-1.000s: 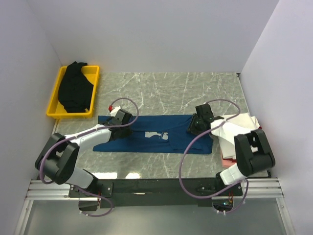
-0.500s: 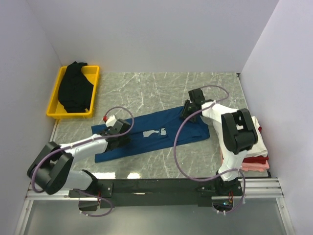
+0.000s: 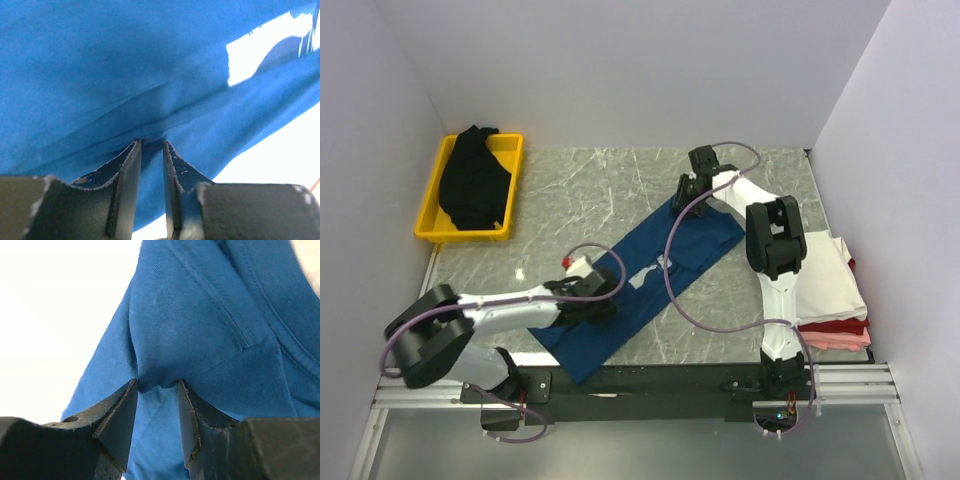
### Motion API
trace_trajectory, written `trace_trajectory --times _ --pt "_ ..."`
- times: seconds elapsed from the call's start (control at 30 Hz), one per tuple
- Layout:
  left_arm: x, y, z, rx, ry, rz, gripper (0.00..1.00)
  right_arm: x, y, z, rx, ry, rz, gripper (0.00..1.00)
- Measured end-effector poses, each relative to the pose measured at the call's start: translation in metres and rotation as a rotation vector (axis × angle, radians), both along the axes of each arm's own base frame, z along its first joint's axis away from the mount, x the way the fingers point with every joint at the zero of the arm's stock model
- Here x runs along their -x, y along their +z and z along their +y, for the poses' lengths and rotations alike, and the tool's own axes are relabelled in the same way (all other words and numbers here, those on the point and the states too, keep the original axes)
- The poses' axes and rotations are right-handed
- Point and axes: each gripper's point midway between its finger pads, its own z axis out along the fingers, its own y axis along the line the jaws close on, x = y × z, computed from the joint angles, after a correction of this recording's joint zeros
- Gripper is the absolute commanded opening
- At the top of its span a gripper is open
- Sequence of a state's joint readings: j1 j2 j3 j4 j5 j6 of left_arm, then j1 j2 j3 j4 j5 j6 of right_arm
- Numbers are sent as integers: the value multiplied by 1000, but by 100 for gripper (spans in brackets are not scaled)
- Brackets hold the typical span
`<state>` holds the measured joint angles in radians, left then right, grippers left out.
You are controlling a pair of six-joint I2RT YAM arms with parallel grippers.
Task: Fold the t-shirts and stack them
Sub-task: Fold the tshirt
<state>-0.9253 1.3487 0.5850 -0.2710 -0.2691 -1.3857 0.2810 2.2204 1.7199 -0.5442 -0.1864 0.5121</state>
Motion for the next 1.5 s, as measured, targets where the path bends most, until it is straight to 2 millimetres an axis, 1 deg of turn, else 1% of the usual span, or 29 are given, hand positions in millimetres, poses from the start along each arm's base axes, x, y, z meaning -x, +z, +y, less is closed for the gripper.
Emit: trace_trajectory --times 0.07,0.13,0.17,0.27,0.33,0.4,0.43,0.5,0.57,0.63,0.7,0.73,0.77,0.83,0.87,0.9,0.93,1.0,1.07,1.1,1.17,1.23,1.37,1.5 --pt "4 1 -21 3 -43 15 31 -9 0 6 -13 18 -2 45" --pt "5 3 -38 1 -76 21 34 -18 2 12 -31 33 -7 47" --pt "6 4 -46 -1 -93 23 36 -21 3 15 -36 41 -6 48" --pt "5 10 -58 -14 -131 21 43 -30 8 21 -48 64 -12 52" --pt "0 21 -62 -29 -151 2 49 -33 15 22 -51 71 -19 56" --pt "-9 37 -68 -40 -167 -40 54 -38 29 21 -58 71 -43 57" --pt "-15 46 -72 -39 -169 -64 55 -38 37 20 -64 70 -57 57" --pt "-31 70 -79 -40 -183 -127 54 -37 58 15 -81 57 -86 57" --pt "-49 92 -83 -35 -188 -186 54 -32 81 5 -99 30 -122 57" --pt "-75 116 -82 -37 -182 -251 55 -19 113 -17 -121 -31 -167 57" --pt "-103 136 -78 -55 -180 -310 56 -4 145 -43 -154 -102 -239 56" --pt "-120 146 -79 -63 -183 -341 56 4 155 -53 -167 -131 -263 56" --pt "-134 151 -80 -72 -190 -365 57 14 167 -65 -185 -163 -304 56" --pt "-167 161 -85 -90 -225 -415 59 37 181 -89 -217 -237 -360 56" --pt "-181 161 -87 -102 -248 -433 59 48 183 -97 -227 -262 -383 56" --pt "-193 160 -89 -114 -270 -449 60 58 181 -101 -235 -280 -386 56" --pt "-204 155 -92 -131 -305 -457 61 70 176 -104 -242 -296 -385 56" --pt "-219 144 -99 -157 -369 -467 63 95 163 -104 -257 -312 -374 56" --pt "-231 131 -112 -174 -450 -478 65 115 151 -105 -268 -324 -360 56" --pt "-234 125 -118 -179 -484 -481 66 126 146 -105 -270 -330 -353 56" --pt "-240 110 -132 -186 -564 -484 68 144 143 -109 -273 -337 -364 56" --pt "-244 94 -144 -200 -629 -479 68 153 150 -111 -276 -334 -391 56" --pt "-252 72 -164 -222 -723 -484 71 166 165 -113 -270 -310 -466 56" --pt "-250 58 -175 -253 -791 -492 76 184 162 -113 -257 -289 -488 56"
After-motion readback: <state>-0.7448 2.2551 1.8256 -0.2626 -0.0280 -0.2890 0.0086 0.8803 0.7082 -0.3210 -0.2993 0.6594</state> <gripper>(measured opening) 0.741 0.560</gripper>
